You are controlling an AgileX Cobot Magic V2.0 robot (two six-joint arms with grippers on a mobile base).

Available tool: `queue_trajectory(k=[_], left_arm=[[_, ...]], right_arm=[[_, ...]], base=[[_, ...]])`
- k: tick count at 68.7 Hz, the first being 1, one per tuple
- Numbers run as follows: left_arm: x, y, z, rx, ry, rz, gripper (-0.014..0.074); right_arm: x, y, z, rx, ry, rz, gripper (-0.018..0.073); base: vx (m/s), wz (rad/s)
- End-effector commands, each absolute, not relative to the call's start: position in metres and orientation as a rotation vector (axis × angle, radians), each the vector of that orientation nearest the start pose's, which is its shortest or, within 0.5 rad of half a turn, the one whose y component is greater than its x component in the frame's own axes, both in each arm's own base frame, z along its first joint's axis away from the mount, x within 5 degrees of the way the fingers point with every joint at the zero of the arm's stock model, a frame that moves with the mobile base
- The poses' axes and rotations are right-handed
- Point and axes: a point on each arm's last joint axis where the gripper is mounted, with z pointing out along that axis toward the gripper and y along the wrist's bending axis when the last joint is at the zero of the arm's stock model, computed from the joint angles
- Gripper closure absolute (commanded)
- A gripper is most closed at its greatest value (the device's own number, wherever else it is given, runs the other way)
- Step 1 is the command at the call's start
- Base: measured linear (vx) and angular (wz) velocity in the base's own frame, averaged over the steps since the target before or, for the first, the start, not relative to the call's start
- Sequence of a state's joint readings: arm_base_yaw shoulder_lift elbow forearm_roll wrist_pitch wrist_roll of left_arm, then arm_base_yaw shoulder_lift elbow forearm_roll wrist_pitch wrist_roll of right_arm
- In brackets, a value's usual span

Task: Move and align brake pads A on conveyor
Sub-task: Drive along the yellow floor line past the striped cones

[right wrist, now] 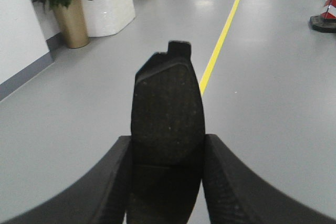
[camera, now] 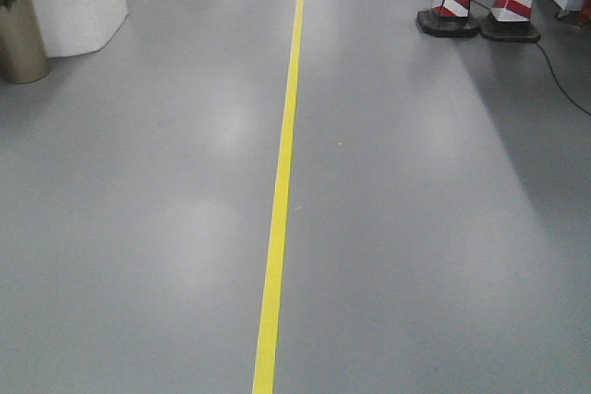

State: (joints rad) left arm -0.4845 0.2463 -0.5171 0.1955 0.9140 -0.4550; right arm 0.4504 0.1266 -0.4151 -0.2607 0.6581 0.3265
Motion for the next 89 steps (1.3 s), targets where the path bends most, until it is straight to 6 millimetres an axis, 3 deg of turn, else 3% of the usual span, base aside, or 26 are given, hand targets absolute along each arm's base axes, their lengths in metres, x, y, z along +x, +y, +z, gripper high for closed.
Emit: queue_trajectory(k=[1,54,89], left_arm=[[0.0457,-0.0085,0.3046,0.073,2.031,-0.356,0.0603],[0.0457,-0.0085,0.3046,0.073,2.031,-0.356,0.0603],[0.0457,-0.0085,0.3046,0.073,2.031,-0.356,0.0603]], right_arm=[[0.04,0.0041,0.3032,-0.214,1.711,0.256,0.0564],[0.04,0.0041,0.3032,-0.214,1.711,0.256,0.0564],[0.04,0.0041,0.3032,-0.214,1.711,0.256,0.0564]], base=[[0.71,-0.16],[0.7,-0.17],[0.75,0.08]])
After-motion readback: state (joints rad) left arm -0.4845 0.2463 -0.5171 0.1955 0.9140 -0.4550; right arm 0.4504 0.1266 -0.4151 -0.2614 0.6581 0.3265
